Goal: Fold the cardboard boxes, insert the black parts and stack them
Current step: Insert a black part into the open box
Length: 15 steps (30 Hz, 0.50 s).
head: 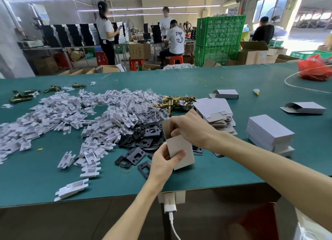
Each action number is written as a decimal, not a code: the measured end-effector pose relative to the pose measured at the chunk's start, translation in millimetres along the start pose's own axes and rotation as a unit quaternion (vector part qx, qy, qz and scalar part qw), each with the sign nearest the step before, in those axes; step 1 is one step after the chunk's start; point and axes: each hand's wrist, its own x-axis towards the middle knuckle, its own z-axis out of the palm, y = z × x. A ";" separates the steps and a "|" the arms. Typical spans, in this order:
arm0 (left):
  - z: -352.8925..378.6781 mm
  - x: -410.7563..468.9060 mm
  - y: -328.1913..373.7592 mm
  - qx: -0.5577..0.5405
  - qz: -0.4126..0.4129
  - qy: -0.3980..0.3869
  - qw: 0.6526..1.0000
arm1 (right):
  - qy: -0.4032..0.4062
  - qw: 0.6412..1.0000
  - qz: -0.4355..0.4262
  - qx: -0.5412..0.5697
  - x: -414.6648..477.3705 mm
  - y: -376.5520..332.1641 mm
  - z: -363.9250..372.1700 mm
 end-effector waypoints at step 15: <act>-6.0 4.5 -7.3 -0.032 -0.029 0.053 0.998 | 0.129 0.984 0.008 0.122 -0.4 15.2 2.0</act>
